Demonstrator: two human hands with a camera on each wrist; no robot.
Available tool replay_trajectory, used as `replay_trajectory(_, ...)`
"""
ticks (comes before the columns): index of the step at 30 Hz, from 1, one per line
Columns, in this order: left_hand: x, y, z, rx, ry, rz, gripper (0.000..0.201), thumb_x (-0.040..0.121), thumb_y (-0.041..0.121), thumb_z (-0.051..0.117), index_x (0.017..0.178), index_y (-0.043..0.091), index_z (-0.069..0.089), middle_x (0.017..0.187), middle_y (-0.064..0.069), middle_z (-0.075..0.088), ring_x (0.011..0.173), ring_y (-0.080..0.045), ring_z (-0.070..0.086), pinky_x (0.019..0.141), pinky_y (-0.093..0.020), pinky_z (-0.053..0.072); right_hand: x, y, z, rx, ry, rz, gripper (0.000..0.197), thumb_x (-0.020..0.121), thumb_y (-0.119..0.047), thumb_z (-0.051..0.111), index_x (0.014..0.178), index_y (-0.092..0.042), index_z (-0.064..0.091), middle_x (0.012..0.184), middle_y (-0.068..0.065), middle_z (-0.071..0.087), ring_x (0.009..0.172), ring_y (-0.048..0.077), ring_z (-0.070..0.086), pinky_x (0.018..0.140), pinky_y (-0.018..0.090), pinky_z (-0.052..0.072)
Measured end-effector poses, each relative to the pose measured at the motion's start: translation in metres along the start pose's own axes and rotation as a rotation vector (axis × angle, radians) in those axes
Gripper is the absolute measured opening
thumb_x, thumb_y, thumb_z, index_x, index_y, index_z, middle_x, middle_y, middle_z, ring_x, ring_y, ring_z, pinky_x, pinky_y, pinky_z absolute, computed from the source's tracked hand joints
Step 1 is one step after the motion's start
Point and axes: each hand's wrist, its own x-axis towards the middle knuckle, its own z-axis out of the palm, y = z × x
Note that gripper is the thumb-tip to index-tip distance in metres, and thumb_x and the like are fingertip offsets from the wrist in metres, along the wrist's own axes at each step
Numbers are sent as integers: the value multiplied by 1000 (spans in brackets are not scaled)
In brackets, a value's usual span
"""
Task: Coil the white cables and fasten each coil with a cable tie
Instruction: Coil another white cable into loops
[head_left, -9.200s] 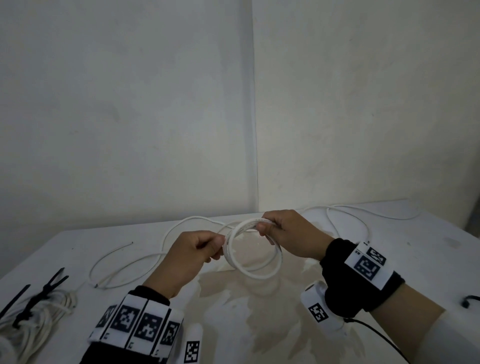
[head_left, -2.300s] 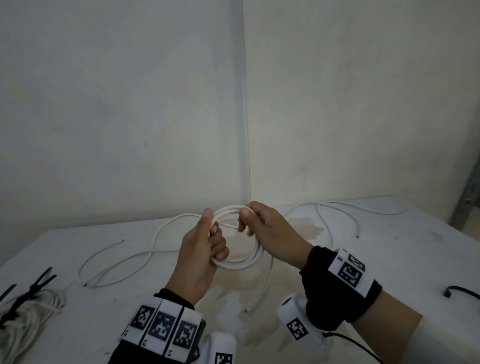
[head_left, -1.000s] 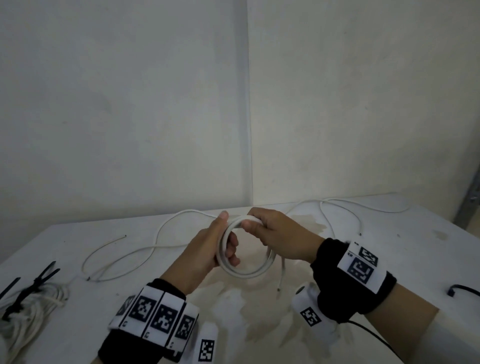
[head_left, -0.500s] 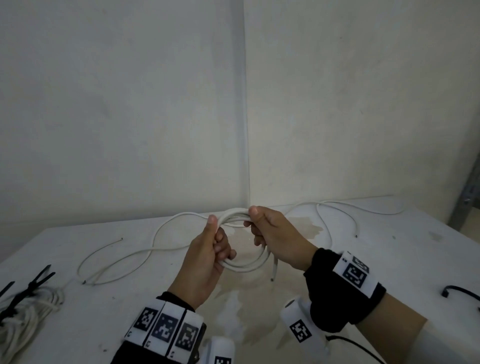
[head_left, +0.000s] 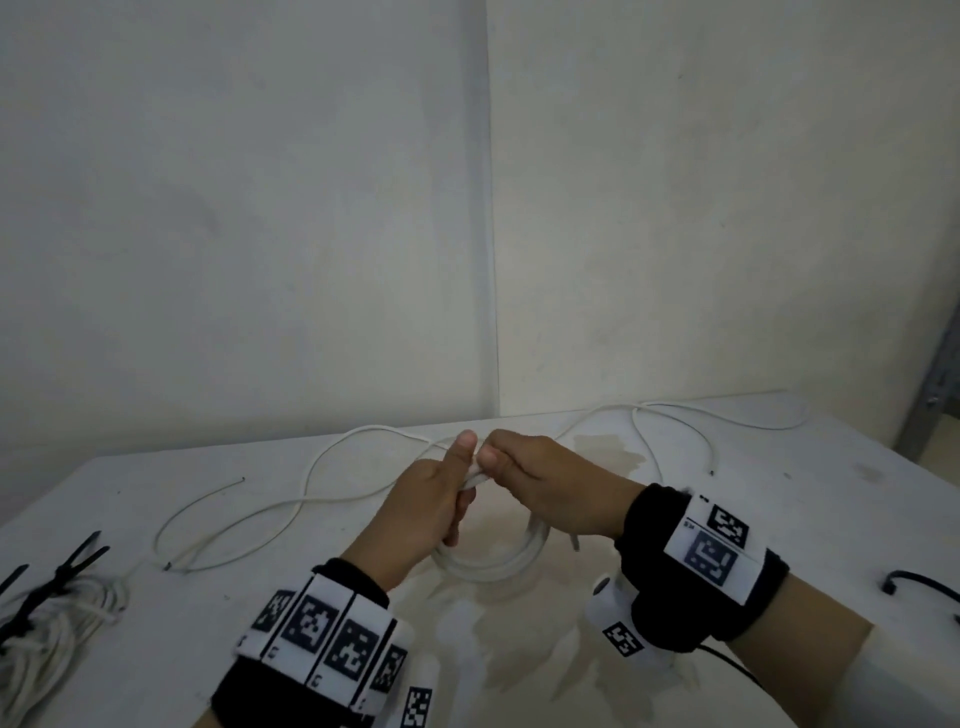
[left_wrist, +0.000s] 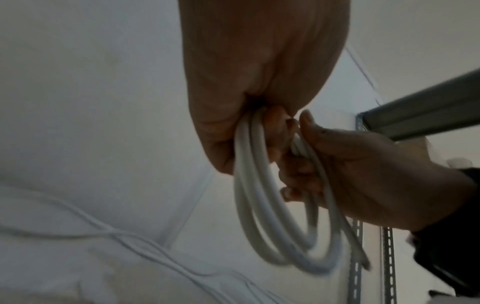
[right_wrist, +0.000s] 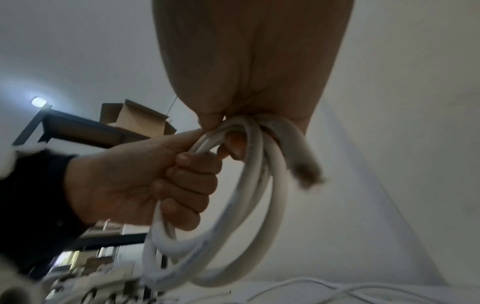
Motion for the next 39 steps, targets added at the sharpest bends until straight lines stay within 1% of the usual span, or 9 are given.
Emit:
replay_trajectory(3,1,-2,-2,-131,94,-30,57,96,45,33,49,13,41,37,7,37,39,-15,39,45,-21,38,-2,7,-2,55,66,8,31,100,-29,30,84,-10,49,71,-6,49,66,7,45,66,19,37)
replay_trajectory(7,3,-6,-12,-274,148,-81,55,96,42,37,49,12,37,38,6,31,36,-12,33,48,-25,36,-4,19,-4,-71,146,-71,26,99,-16,37,88,-28,57,79,-12,38,78,1,40,77,11,33)
replay_trajectory(12,2,-4,-8,-379,166,-90,53,95,38,40,49,13,33,40,5,27,36,-11,26,49,-28,32,2,22,2,-171,335,15,23,94,-14,49,98,-3,69,79,2,50,74,16,45,66,18,31)
replay_trajectory(17,4,-5,-11,-370,206,-64,54,95,39,39,47,15,34,39,6,29,33,-9,27,51,-30,32,-2,6,1,527,201,221,37,98,-24,38,86,0,65,76,0,61,63,5,58,68,14,50)
replay_trajectory(21,2,-6,-8,-345,212,-58,56,95,41,37,47,14,33,37,8,28,33,-8,29,52,-29,34,-4,9,9,379,205,181,11,85,-22,64,84,-11,64,62,-9,64,56,-2,57,62,10,43)
replay_trajectory(25,3,-3,-5,-340,203,-45,56,96,42,36,48,14,33,38,8,28,35,-9,28,51,-28,34,-2,13,15,484,264,163,13,90,-10,57,79,-8,64,71,2,66,60,3,58,63,13,45)
replay_trajectory(29,4,-5,-7,-349,207,-51,53,96,41,35,51,13,34,39,7,28,34,-8,28,51,-29,34,-3,9,13,610,160,175,12,93,-11,51,82,-10,57,73,1,63,61,9,58,67,22,46)
replay_trajectory(33,5,-7,-11,-416,210,-80,45,97,37,36,59,13,38,40,6,31,33,-8,27,49,-28,32,-5,8,7,520,75,156,12,90,-14,56,101,-19,51,70,-5,59,66,6,54,68,15,43)
replay_trajectory(39,1,-7,-4,-398,198,-56,49,96,32,38,51,13,35,39,5,31,34,-9,28,49,-28,31,-4,3,0,536,44,196,17,85,1,58,93,-12,53,82,2,65,77,12,58,66,18,46)
